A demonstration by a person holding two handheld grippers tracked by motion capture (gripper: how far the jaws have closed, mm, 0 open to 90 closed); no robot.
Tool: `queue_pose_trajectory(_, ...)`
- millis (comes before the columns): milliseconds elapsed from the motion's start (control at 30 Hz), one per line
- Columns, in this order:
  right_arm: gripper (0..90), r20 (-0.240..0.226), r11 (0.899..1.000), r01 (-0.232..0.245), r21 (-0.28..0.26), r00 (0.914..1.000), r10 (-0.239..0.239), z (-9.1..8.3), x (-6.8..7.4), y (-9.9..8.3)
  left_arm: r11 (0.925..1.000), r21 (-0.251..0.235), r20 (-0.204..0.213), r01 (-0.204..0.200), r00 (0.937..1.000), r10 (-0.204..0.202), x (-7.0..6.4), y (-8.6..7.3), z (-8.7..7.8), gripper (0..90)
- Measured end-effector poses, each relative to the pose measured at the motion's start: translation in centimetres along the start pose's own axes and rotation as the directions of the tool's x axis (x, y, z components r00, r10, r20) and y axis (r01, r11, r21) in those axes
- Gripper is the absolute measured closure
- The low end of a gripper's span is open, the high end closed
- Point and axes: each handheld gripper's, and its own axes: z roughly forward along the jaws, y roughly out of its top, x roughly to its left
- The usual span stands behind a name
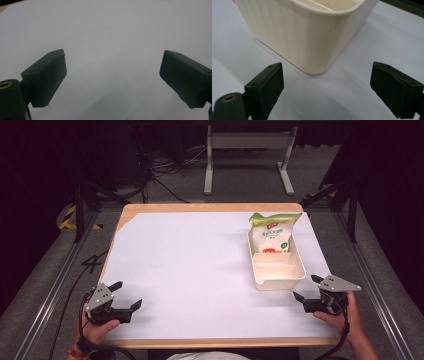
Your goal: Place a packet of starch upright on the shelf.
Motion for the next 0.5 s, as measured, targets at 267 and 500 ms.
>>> queue_pose_trajectory(267, 11.4, -0.002, 1.0, -0.007, 0.003, 1.0, 0.007, 0.05, -0.14, -0.14, 1.0, 0.008, 0.009, 0.001, 1.0, -0.001, 0.03, 0.07, 0.25, 8.1)
queue_pose_trajectory(500, 11.4, 0.005, 1.0, -0.009, 0.007, 1.0, 0.009, -0.11, -0.15, -0.24, 0.9999, 0.009, 0.016, -0.008, 0.9998, 0.008, 0.06, 0.17, 0.42, 8.1)
